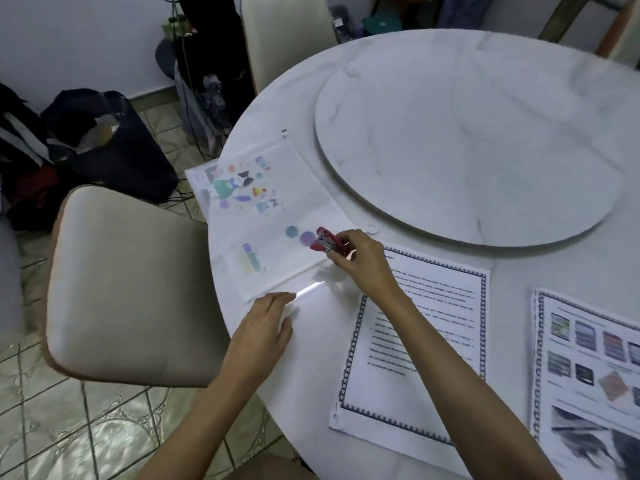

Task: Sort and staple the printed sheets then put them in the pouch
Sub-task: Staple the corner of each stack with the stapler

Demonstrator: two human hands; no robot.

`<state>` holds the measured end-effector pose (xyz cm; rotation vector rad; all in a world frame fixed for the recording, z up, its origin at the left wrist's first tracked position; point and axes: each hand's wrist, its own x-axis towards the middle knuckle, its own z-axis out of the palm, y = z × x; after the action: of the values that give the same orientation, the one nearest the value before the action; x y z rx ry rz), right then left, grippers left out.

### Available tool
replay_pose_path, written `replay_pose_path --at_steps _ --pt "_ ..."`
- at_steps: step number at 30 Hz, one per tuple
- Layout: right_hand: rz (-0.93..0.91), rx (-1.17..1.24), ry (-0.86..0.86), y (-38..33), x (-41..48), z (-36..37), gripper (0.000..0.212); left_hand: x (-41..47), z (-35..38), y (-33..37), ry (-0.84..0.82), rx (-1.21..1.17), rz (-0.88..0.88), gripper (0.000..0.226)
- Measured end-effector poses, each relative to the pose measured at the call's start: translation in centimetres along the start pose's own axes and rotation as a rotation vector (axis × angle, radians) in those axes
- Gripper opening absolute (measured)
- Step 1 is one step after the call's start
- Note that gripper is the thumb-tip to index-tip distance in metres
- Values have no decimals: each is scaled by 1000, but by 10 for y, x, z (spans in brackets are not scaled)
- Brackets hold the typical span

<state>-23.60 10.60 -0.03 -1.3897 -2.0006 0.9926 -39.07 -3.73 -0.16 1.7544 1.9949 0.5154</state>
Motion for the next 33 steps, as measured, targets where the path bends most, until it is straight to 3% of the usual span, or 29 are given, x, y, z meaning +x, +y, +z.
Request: replay_pose_path --at_steps 9,20,27,33 --pt "203 5 314 81 -122 -118 27 -3 60 88 -55 -68 215 35" --pt "434 -134 579 190 -260 -261 23 -32 137 209 -179 -70 316 38" --pt "584 -145 657 251 -311 -309 25 -42 184 266 -211 -74 266 37" --pt "588 -207 575 278 -321 -318 22 -33 199 295 -136 -207 122 35"
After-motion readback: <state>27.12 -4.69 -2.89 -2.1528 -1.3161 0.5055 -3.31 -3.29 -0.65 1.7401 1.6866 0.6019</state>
